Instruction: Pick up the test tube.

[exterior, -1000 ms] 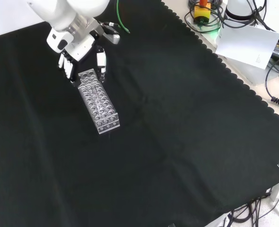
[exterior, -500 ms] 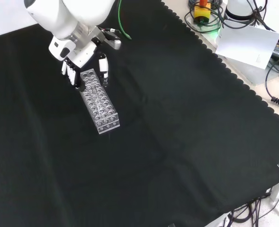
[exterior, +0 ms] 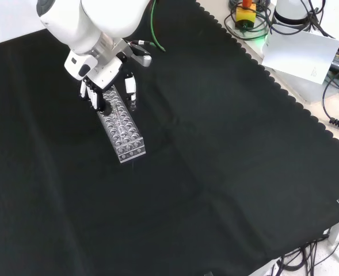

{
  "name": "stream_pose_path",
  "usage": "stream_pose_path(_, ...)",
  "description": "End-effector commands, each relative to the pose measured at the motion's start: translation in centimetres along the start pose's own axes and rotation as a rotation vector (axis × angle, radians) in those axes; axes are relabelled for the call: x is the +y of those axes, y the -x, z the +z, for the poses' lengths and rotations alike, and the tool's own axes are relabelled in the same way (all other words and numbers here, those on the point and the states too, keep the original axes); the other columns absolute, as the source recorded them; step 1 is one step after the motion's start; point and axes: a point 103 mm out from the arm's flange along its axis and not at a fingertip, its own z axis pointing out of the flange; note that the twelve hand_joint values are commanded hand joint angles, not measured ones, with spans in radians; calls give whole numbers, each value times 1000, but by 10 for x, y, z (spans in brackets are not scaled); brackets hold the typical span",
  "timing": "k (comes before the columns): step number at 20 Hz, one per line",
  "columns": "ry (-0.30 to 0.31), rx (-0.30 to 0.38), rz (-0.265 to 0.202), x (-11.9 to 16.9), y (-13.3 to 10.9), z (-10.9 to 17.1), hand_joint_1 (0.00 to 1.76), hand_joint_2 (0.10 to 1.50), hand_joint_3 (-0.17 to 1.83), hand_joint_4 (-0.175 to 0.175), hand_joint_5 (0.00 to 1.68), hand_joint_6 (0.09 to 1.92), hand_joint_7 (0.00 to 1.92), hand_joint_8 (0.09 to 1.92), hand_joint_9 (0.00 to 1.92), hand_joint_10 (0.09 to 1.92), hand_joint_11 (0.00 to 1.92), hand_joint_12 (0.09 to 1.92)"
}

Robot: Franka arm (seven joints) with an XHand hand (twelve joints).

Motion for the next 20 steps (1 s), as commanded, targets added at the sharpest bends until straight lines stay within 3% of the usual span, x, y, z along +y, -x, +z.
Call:
stream_pose_path(1, 11, -21, 5, 2, -1, 0, 1124, 924, 329, -111, 976, 964, 1240, 779, 1041, 673, 630, 1355)
stream_pose_path(5, 38, -58, 17, 7, -7, 1, 1170, 964, 204, -164, 1082, 855, 1407, 690, 1242, 612, 797, 1259)
stream_pose_path(9, 94, -86, 23, 8, -10, -2, 1198, 910, 237, -175, 1176, 701, 1558, 631, 1475, 573, 1212, 981)
stream_pose_path(11, 107, -91, 23, 10, -11, -4, 1211, 873, 258, -175, 1252, 570, 1621, 583, 1572, 506, 1333, 860)
stream_pose_path(20, 158, -69, 16, 5, -7, -14, 1227, 744, 430, -175, 1387, 362, 1734, 449, 1721, 380, 1471, 745)
